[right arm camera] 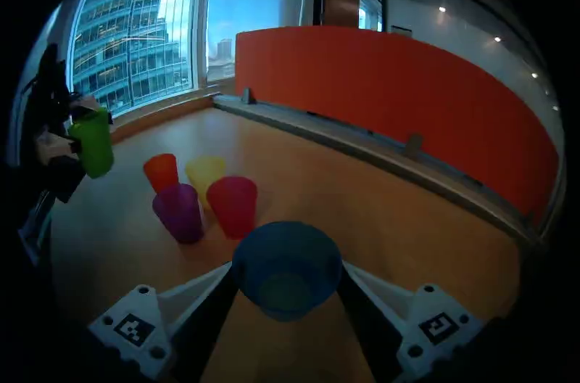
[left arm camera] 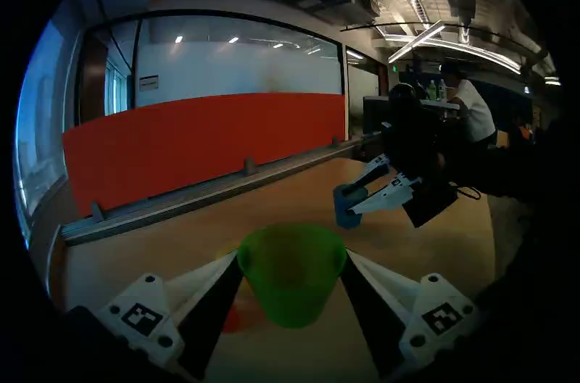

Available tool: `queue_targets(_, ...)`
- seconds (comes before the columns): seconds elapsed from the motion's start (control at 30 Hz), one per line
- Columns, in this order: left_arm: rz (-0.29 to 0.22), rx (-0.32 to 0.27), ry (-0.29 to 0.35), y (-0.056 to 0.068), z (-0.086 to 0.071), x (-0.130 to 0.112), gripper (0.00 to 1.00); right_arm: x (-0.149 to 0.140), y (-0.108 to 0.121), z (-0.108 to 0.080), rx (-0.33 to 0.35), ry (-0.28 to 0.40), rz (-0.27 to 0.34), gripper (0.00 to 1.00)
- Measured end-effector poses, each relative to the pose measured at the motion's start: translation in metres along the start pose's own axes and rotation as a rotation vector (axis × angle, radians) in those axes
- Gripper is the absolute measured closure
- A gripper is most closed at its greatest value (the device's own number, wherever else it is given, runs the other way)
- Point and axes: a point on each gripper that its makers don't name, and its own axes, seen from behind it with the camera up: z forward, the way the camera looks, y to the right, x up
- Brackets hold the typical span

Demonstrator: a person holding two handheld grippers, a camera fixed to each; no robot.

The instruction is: Pour water

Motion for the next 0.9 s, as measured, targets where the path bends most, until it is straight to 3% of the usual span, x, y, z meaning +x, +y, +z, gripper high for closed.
queue_targets(0.9,-0.006,0.001,0.036,0.009,-0.006,0.009,0.11,0.073,-0.031,-0.071,-0.009,0.253,-0.019,0.09)
